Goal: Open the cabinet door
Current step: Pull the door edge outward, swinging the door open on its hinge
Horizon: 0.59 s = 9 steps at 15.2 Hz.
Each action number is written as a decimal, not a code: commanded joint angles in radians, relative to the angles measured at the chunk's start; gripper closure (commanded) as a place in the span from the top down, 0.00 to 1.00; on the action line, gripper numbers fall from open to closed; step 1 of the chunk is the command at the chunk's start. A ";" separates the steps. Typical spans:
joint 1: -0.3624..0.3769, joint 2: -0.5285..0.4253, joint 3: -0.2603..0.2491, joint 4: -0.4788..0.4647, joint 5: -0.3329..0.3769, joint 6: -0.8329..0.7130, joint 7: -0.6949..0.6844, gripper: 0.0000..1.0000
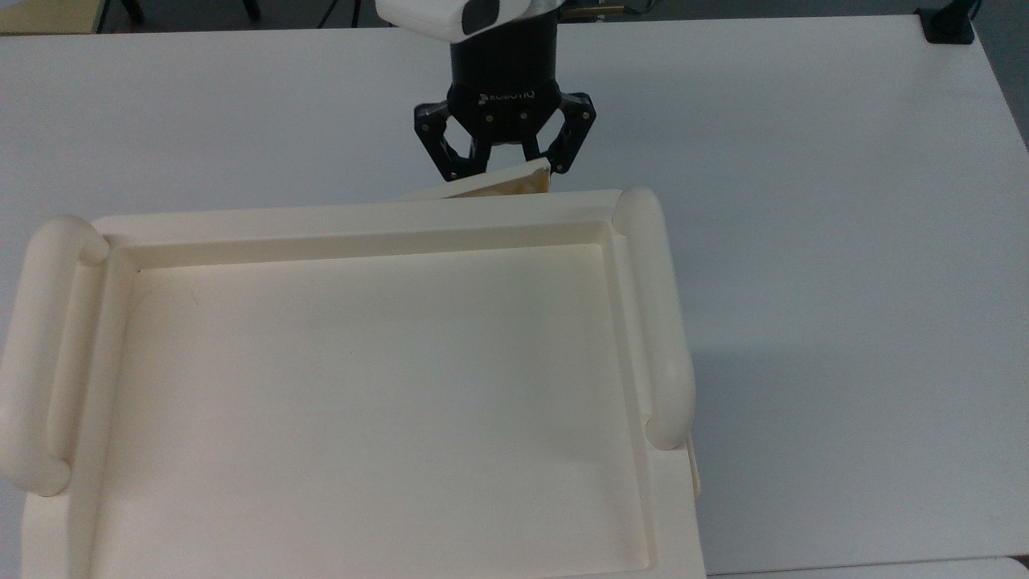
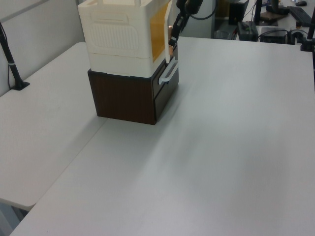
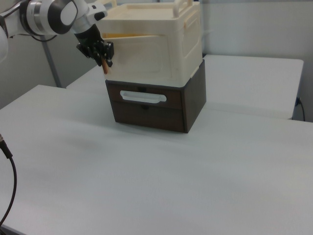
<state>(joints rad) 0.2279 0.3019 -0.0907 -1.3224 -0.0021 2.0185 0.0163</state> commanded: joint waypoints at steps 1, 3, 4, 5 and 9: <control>-0.047 -0.081 -0.011 -0.037 0.013 -0.186 -0.032 1.00; -0.071 -0.115 -0.012 -0.040 0.011 -0.297 -0.033 1.00; -0.087 -0.133 -0.012 -0.046 0.013 -0.366 -0.030 1.00; -0.110 -0.151 -0.015 -0.052 0.007 -0.438 -0.023 1.00; -0.160 -0.196 -0.020 -0.052 0.005 -0.601 -0.021 1.00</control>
<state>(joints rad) 0.0873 0.1649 -0.1052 -1.3261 -0.0018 1.4757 0.0068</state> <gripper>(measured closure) 0.000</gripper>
